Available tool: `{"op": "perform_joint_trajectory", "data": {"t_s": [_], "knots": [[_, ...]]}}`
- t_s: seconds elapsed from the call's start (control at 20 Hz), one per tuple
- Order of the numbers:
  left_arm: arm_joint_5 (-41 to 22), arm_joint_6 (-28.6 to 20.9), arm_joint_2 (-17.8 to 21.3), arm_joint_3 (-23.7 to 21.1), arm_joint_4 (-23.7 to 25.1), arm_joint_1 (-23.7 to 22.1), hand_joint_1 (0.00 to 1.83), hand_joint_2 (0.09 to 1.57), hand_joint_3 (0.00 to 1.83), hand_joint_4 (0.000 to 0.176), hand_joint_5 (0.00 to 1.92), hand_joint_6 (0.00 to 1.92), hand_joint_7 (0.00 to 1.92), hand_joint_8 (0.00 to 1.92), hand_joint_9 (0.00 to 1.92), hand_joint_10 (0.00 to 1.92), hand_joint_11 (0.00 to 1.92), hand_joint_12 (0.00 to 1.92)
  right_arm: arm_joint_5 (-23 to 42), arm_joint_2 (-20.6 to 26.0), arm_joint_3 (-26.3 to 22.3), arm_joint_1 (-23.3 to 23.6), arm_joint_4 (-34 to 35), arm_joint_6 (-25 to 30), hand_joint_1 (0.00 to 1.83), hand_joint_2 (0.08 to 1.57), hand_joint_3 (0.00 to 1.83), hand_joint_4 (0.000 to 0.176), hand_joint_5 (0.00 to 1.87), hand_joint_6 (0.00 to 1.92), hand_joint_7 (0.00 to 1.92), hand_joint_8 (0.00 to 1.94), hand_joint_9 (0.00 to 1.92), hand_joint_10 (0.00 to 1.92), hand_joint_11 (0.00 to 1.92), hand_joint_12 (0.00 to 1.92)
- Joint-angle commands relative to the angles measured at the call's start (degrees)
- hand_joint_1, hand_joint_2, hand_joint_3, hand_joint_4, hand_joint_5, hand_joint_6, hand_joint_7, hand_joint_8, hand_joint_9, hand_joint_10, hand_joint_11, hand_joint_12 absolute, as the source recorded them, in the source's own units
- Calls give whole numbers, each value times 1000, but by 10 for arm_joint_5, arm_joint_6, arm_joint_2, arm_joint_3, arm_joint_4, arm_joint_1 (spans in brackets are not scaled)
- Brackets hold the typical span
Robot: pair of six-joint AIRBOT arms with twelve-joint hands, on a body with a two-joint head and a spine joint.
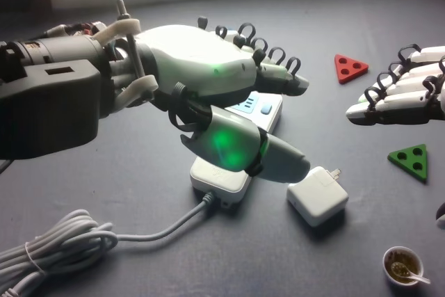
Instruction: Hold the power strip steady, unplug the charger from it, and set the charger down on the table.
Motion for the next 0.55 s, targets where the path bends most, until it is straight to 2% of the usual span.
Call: {"op": "perform_joint_trajectory", "data": {"t_s": [0.0,0.3,0.5], "knots": [[-59,-1,3,0,-4,-10,28,1060,0,0,189,7,225,7,195,8,35,330,15,7,0,3,13,-1,699,895,1,0,181,1,199,0,201,0,0,591],[-40,-1,15,2,4,-26,35,1080,5,0,192,5,208,4,169,4,5,325,15,16,-9,0,13,-1,738,894,0,0,189,4,215,2,204,2,0,570],[-16,0,20,4,17,-40,22,1078,2,0,206,5,236,9,197,9,27,348,15,17,-11,0,13,-1,702,904,1,0,181,1,203,2,200,2,0,594]]}}
